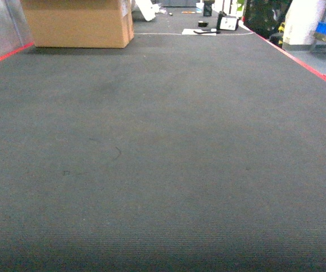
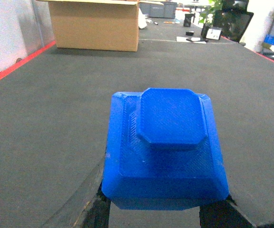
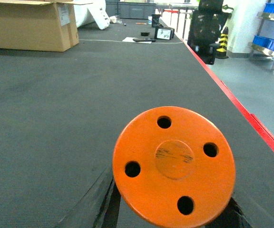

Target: Sort blue parts and orange caps into right shelf containers

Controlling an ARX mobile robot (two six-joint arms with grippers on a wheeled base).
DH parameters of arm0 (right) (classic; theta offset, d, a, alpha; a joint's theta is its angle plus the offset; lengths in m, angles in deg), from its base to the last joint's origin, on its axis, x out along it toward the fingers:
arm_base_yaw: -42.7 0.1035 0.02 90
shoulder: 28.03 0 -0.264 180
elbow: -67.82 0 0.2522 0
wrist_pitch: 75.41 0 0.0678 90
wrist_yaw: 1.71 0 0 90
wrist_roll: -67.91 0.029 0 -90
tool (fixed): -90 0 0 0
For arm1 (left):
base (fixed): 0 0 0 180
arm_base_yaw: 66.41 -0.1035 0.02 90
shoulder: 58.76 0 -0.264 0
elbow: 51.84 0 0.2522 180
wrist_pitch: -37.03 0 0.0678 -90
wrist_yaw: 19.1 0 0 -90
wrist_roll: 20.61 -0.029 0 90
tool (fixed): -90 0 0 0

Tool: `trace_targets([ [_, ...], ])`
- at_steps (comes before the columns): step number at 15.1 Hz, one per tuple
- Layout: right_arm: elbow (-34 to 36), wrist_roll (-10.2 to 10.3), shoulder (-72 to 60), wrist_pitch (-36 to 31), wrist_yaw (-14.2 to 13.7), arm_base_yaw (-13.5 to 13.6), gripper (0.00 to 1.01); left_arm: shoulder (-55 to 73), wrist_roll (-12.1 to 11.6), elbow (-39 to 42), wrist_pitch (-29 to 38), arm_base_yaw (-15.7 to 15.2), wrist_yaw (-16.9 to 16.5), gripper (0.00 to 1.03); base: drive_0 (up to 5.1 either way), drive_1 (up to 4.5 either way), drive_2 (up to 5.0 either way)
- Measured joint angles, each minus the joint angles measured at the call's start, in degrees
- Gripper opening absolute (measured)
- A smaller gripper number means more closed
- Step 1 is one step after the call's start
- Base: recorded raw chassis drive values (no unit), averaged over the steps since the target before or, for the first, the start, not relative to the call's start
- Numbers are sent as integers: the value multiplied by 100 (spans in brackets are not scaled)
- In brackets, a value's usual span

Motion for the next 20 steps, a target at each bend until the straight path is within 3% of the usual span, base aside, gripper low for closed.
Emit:
trace_targets([
  [4, 107, 2, 363, 254, 142, -146, 42, -308, -7, 83, -221, -280, -48, 44, 0, 0, 0],
  [5, 146, 2, 538, 361, 245, -216, 42, -345, -11, 245, 92, -260, -111, 44, 0, 0, 0],
  [6, 315, 2, 601, 140, 466, -382, 42, -498, -13, 254, -184, -225, -146, 44, 0, 0, 0],
  [7, 343, 4, 791, 479, 793, -796, 42, -699, -15, 254, -402, -227, -142, 44, 0, 0, 0],
  [8, 341, 11, 1080, 649, 787, -876, 42, -957, -15, 254, -575, -238, -133, 44, 0, 0, 0],
  [15, 343, 24, 2472, 1996, 868, -839, 42, -2146, -15, 256, -1744, -238, -140, 44, 0, 0, 0],
  [20, 343, 24, 2990, 2492, 868, -839, 42, -2581, -15, 254, -2166, -238, -140, 44, 0, 0, 0],
])
